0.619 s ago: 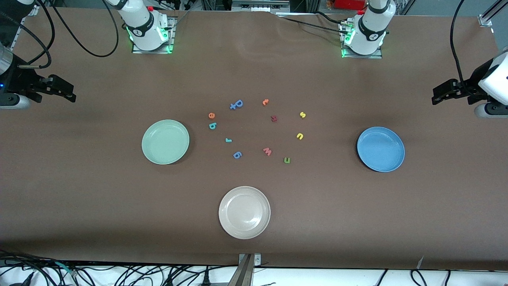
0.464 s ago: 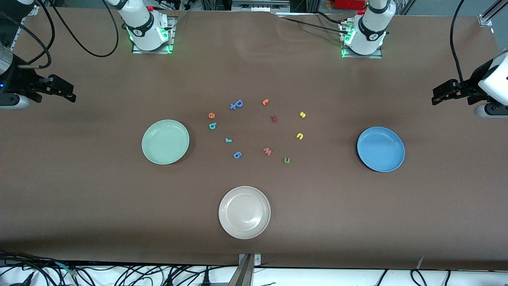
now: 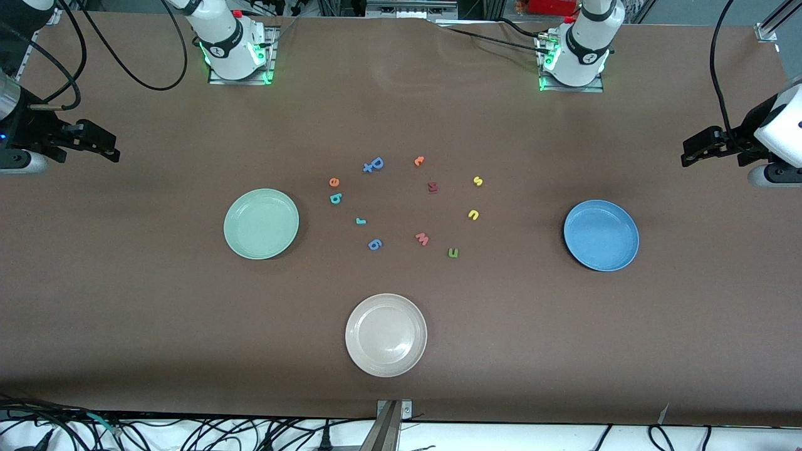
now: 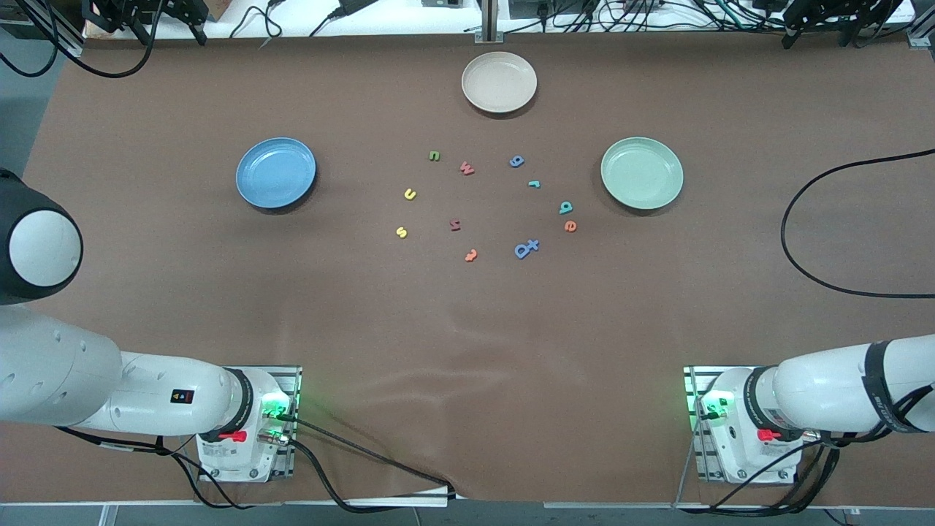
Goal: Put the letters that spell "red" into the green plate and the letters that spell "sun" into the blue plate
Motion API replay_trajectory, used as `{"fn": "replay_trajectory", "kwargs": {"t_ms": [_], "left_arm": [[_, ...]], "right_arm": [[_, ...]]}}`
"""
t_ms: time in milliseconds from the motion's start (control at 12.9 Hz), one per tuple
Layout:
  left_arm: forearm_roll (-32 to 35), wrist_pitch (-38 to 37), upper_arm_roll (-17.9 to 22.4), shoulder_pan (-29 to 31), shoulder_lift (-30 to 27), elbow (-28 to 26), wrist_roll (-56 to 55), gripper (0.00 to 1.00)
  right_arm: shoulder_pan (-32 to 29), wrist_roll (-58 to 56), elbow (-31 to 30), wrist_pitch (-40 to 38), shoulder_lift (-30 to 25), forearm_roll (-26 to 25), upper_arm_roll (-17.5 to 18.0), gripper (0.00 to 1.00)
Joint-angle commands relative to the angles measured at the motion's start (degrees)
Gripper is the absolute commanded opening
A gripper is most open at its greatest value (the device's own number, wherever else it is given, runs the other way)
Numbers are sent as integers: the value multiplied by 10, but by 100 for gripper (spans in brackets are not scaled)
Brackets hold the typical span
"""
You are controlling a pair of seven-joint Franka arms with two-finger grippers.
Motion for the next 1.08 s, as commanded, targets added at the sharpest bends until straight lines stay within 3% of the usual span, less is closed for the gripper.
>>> {"fn": "replay_trajectory", "kwargs": {"t_ms": [0,1006], "left_arm": [[-3,2,-3,4,6,10,12,100],[-3,3,-3,4,6,10,12,100]], "right_arm": [[-1,4,10,-7,4,10,-1,100],[0,6,10,-6,4,10,0,100]]}}
